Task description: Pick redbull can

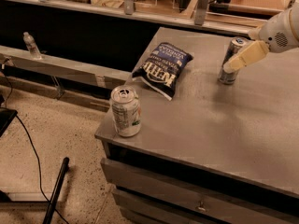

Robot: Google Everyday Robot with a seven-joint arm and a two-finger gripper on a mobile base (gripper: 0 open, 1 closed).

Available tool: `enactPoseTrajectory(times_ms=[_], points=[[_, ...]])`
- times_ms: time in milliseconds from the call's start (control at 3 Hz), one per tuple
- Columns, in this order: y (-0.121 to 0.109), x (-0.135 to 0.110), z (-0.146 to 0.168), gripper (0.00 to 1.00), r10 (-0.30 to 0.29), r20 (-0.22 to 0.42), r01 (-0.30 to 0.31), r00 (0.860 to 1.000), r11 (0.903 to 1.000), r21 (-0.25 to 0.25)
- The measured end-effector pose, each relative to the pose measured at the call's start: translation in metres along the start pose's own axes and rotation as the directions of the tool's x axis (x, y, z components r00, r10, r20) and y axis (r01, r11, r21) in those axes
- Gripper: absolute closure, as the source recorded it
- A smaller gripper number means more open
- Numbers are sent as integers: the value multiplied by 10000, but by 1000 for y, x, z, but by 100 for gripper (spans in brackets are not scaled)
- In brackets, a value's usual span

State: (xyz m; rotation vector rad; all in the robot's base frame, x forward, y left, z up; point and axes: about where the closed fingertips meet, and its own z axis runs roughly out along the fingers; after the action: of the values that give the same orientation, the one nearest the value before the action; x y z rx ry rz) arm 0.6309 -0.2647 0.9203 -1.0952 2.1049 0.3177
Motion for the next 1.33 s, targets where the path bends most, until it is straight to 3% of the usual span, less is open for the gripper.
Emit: enactPoseTrajectory(times_ms=[333, 667, 1333], points=[[0, 0, 1, 0, 22, 18, -22, 10000, 10000, -19], [1, 0, 4, 11, 20, 12, -20, 10000, 10000, -59], [3, 0, 10, 57, 14, -3, -14, 10000, 9999, -160]])
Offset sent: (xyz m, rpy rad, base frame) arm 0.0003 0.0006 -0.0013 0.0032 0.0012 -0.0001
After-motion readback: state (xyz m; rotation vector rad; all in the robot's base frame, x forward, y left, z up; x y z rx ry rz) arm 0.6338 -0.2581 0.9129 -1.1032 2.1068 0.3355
